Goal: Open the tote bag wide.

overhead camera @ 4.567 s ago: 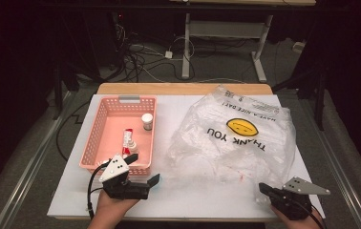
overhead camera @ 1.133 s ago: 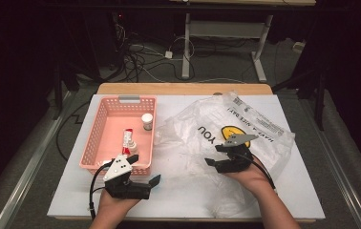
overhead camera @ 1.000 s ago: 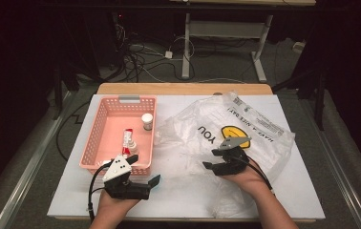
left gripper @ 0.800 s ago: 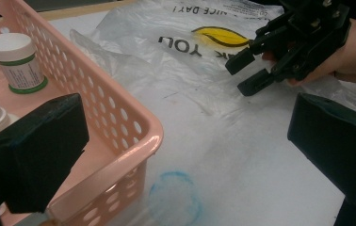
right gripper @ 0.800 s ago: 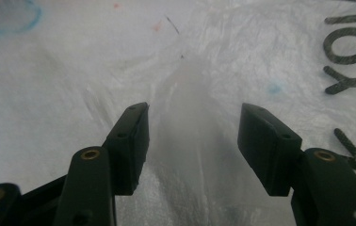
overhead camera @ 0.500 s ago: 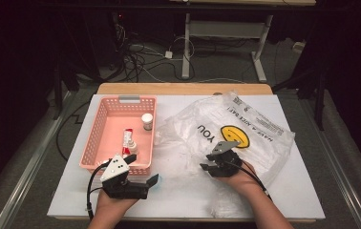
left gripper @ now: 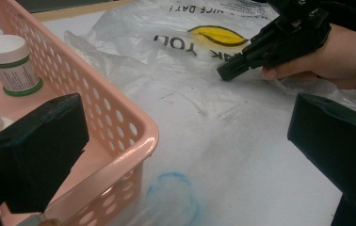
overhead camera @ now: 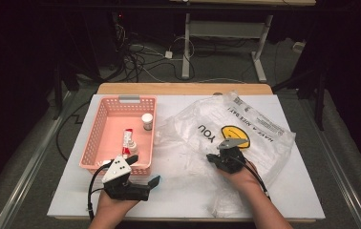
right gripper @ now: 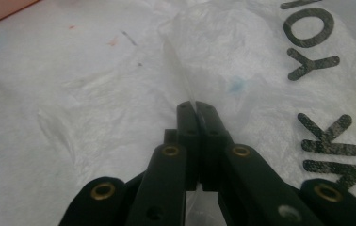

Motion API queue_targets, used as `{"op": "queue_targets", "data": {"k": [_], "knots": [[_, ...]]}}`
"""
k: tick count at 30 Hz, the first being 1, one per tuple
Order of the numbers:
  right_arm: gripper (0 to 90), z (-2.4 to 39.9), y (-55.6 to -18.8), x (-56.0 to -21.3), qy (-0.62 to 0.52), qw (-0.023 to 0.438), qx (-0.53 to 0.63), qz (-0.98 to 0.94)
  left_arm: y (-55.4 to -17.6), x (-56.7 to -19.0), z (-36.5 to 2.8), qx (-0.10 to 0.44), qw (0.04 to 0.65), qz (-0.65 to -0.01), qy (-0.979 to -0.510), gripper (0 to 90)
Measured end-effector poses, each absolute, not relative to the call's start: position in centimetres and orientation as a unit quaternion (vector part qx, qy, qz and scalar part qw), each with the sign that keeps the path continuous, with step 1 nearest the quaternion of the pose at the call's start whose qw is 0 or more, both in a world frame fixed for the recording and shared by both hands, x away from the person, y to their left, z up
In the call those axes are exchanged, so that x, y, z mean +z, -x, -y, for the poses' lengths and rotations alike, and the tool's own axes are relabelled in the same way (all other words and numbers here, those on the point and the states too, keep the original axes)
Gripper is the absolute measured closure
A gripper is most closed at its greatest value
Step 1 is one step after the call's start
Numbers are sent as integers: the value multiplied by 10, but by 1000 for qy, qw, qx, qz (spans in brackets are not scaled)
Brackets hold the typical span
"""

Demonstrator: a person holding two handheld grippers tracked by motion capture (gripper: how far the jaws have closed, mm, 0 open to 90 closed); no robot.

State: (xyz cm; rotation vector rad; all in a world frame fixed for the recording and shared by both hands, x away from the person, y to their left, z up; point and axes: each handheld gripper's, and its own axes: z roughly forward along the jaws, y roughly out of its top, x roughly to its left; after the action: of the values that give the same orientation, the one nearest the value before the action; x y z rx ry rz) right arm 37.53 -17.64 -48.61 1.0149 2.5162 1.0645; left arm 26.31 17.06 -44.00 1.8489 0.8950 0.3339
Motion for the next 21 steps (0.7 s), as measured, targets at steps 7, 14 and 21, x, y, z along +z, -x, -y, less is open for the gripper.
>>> {"op": "queue_targets", "data": {"k": [7,14,21], "knots": [[900,194,-380,-485,-384,141,371,-834,-264,-440,-170,137,506,-370,-767,0],[900,225,-387,-482,-415,170,377,-810,-264,-441,-170,136,506,-369,-767,0],[900,240,-384,-471,-413,178,414,-791,-264,-441,-170,137,506,-369,-767,0]]}}
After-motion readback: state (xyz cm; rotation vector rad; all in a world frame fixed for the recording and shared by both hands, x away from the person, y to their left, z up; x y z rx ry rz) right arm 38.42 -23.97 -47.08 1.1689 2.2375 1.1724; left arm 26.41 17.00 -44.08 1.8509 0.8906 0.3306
